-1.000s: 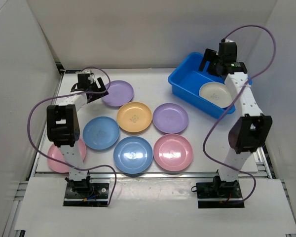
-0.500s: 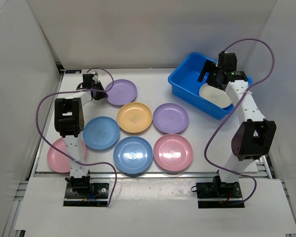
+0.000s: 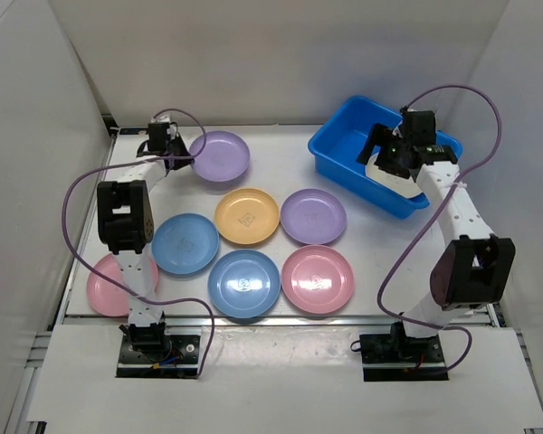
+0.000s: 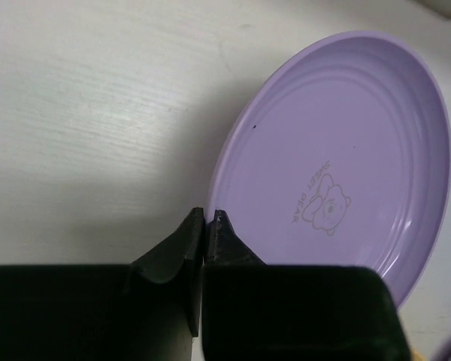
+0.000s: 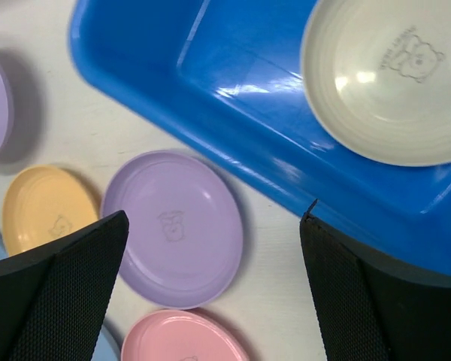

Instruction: Place the plates into the plastic bin on the countertop

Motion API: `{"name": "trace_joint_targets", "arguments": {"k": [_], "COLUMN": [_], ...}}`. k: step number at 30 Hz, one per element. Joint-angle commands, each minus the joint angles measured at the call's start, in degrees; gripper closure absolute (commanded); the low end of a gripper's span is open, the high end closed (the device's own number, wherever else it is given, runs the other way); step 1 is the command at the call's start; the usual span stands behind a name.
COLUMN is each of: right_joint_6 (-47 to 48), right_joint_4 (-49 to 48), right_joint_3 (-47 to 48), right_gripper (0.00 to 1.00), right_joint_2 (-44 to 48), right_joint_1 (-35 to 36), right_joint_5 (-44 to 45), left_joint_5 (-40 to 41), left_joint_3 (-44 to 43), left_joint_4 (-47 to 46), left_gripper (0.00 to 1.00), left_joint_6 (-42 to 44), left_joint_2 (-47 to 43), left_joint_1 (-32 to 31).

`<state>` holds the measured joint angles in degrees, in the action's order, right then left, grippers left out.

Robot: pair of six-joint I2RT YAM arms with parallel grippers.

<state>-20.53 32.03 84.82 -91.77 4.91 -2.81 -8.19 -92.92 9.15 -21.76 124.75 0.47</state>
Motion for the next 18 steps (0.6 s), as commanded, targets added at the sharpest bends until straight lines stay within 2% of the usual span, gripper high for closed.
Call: {"name": "trace_joint_targets", "arguments": {"k": [1,6,7,8,11,14,18], "right_joint_6": [1.90,3.31,2.96,3.13,3.66,4.98,5.94], "right_joint_4": [-6.00,-9.53,-10.23,-11.28,-13.04,-15.15,-16.03], "right_joint_3": [-1.49,-3.43,-3.26,-3.08,-1.76,-0.27,0.62], "right_gripper": [0.04,0.04,0.04,0.04,0.05,0.05,0.06], "right_joint_2": [4.31,5.63,5.29,4.93,3.53,2.12,0.54], "right_joint_1": [2.81,6.34,6.52,7.39,9.32,12.66,16.18], "right_joint_5": [-4.93,-7.82,-8.96,-12.10,-17.56,-20.20,-23.65], "left_joint_5": [-3.76,-9.91,-10.27,-10.01,-7.99,-6.59,-4.64], "left_joint_3": [0.01,9.06,13.25,15.21,22.93,28.56,31.58], "left_joint_4": [-6.31,-11.69,-12.04,-12.83,-13.02,-13.01,-12.32], "left_gripper": [0.90,0.90,0.90,0.90,0.90,0.90,0.90], "left_joint_6": [-1.71,-3.02,-3.37,-3.55,-3.03,-3.46,-3.55], "left_joint_2": [-11.88,-23.81,-25.59,-27.35,-33.68,-38.61,-42.21], "left_joint_1": [-0.12,-0.12,-0.12,-2.90,-5.73,-10.56,-13.99]}}
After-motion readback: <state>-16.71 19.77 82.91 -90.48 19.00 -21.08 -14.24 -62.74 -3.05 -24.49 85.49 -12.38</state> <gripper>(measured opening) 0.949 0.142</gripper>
